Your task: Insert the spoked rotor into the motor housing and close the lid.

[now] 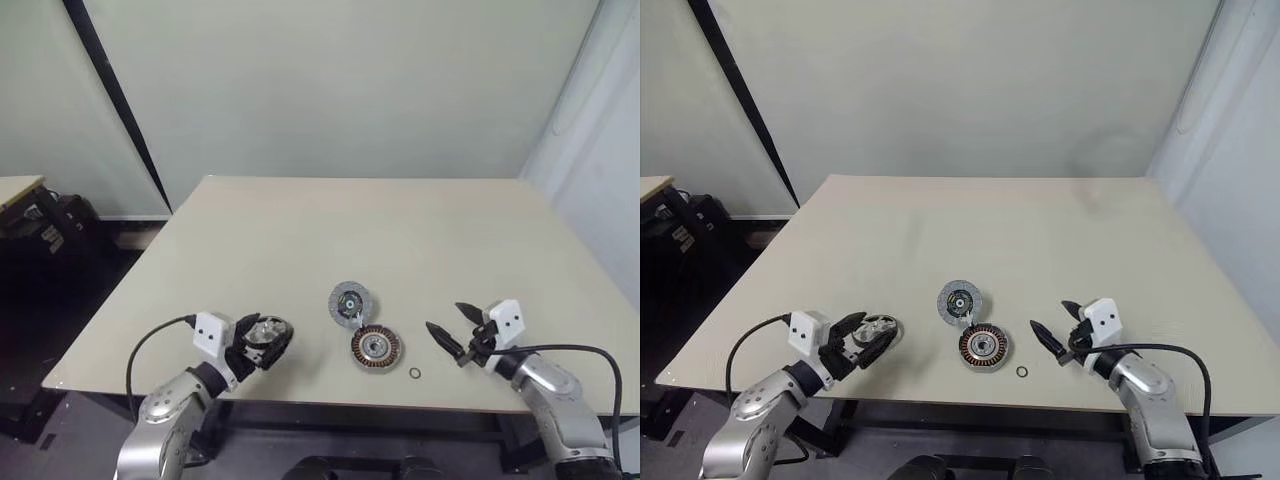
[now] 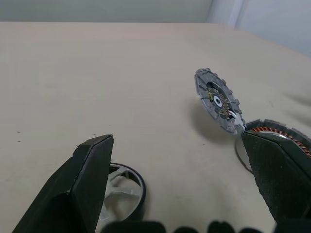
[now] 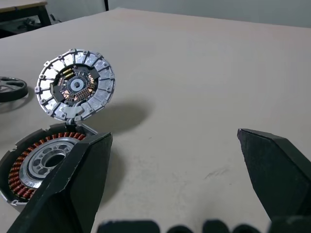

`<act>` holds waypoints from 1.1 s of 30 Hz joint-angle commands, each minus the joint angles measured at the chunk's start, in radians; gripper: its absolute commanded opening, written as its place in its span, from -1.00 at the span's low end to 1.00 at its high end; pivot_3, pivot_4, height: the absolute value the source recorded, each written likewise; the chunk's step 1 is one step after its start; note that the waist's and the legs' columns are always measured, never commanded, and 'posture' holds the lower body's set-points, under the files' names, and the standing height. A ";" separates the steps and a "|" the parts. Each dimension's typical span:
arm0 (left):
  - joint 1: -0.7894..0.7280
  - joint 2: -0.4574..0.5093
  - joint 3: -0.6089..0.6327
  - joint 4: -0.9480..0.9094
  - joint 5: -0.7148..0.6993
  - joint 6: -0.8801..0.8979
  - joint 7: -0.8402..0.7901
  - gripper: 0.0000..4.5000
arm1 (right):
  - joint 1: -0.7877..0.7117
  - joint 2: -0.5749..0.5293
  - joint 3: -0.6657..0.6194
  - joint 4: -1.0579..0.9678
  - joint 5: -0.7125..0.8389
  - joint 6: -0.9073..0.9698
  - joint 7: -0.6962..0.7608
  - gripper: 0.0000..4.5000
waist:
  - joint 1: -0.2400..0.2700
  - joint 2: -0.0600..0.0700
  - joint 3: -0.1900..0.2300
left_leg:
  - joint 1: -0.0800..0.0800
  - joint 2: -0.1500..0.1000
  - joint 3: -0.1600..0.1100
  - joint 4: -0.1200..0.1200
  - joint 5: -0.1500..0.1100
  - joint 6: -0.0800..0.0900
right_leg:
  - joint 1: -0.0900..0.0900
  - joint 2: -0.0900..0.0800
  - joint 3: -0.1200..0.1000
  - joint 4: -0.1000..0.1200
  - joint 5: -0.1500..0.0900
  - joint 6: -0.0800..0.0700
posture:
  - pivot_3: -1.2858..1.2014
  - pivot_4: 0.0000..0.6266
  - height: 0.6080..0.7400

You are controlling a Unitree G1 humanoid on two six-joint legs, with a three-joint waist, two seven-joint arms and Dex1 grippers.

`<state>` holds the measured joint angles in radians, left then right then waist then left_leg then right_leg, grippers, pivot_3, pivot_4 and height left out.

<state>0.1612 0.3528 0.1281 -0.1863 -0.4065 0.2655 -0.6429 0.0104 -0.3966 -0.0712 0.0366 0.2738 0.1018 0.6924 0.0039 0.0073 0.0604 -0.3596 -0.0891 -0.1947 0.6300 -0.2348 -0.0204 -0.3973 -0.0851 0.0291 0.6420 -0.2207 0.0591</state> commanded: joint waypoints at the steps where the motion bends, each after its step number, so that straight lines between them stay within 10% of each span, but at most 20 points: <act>1: -0.009 -0.001 -0.004 -0.043 -0.011 -0.013 -0.001 1.00 | -0.019 0.000 -0.002 -0.011 0.010 -0.016 0.008 0.99 | 0.000 0.000 0.000 | 0.000 0.000 0.000 0.000 0.000 0.000 | 0.000 0.000 0.000 0.000 0.000 0.000 | 0.03 -1.00 1.00; 33: -0.016 0.156 -0.226 -0.101 -0.062 0.172 -0.267 1.00 | 0.080 -0.198 0.243 -0.340 -0.068 0.434 0.017 0.99 | 0.000 -0.003 0.001 | -0.002 0.011 0.018 0.000 -0.002 0.003 | -0.008 0.000 0.008 0.000 0.000 0.000 | 0.03 -1.00 1.00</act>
<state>0.1642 0.5004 -0.0807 -0.2454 -0.4600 0.4330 -0.8936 0.0961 -0.5981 0.1719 -0.2647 0.2211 0.5324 0.7297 0.0034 0.0048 0.0613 -0.3620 -0.0777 -0.1757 0.6303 -0.2365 -0.0177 -0.4058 -0.0855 0.0373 0.6417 -0.2208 0.0591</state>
